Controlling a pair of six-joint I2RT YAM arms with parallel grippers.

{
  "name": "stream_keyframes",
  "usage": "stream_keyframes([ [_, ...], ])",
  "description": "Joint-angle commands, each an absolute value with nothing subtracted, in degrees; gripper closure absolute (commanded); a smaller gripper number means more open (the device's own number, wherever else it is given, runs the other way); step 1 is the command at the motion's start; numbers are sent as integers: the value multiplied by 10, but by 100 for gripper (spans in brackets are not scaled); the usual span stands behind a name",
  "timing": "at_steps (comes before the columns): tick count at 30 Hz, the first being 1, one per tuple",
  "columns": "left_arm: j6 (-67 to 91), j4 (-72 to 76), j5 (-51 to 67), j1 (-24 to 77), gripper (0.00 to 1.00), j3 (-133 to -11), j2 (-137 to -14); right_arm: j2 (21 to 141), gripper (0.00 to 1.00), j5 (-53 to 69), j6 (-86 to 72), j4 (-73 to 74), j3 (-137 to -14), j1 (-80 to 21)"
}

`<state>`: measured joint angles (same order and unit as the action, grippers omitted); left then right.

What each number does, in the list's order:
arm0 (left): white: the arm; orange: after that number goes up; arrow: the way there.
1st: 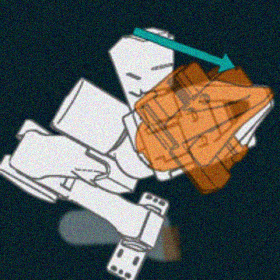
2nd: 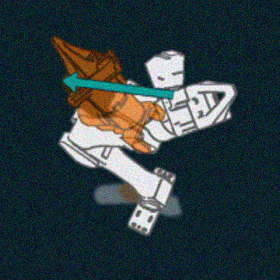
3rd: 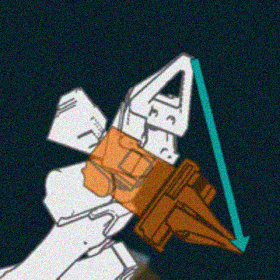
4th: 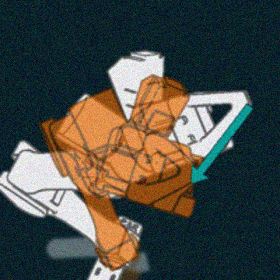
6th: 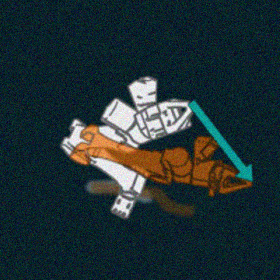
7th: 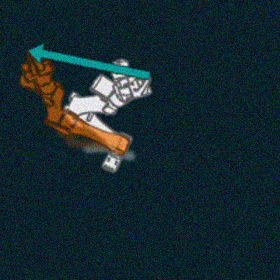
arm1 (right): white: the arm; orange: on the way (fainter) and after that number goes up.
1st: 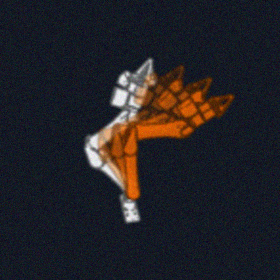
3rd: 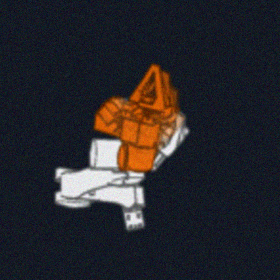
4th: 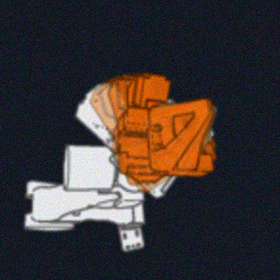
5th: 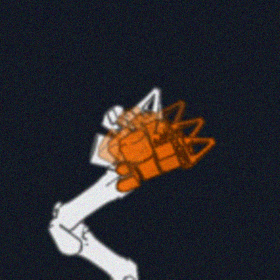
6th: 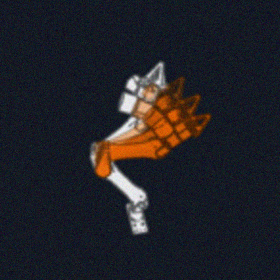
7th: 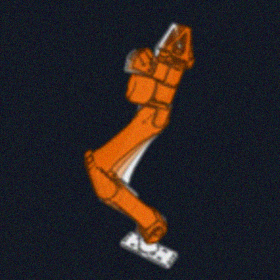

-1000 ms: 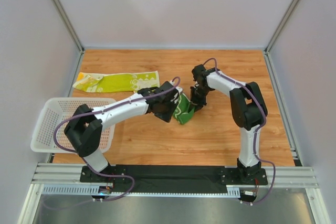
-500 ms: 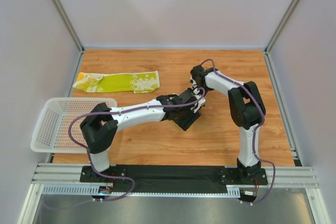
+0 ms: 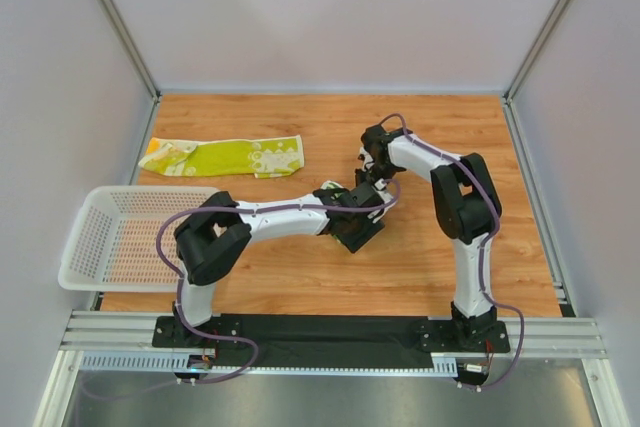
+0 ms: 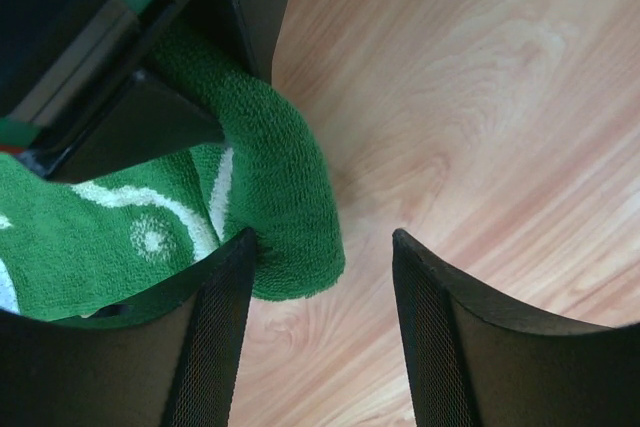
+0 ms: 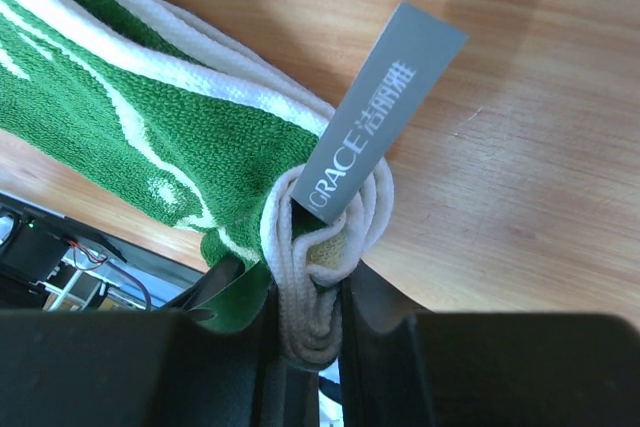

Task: Roll the towels
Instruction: Roll the towel

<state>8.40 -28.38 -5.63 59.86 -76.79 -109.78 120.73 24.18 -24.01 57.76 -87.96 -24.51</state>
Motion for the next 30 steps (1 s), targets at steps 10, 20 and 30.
stream_keyframes([
  [10,61,-218,-107,600,37,-718,-1106,1236,94,258,-225,602,-919,-250],
  [20,54,-197,-127,598,65,-693,-1116,1251,94,269,-219,611,-925,-250],
  [30,61,-250,-42,566,94,-719,-1081,1264,66,241,-221,631,-931,-243],
])
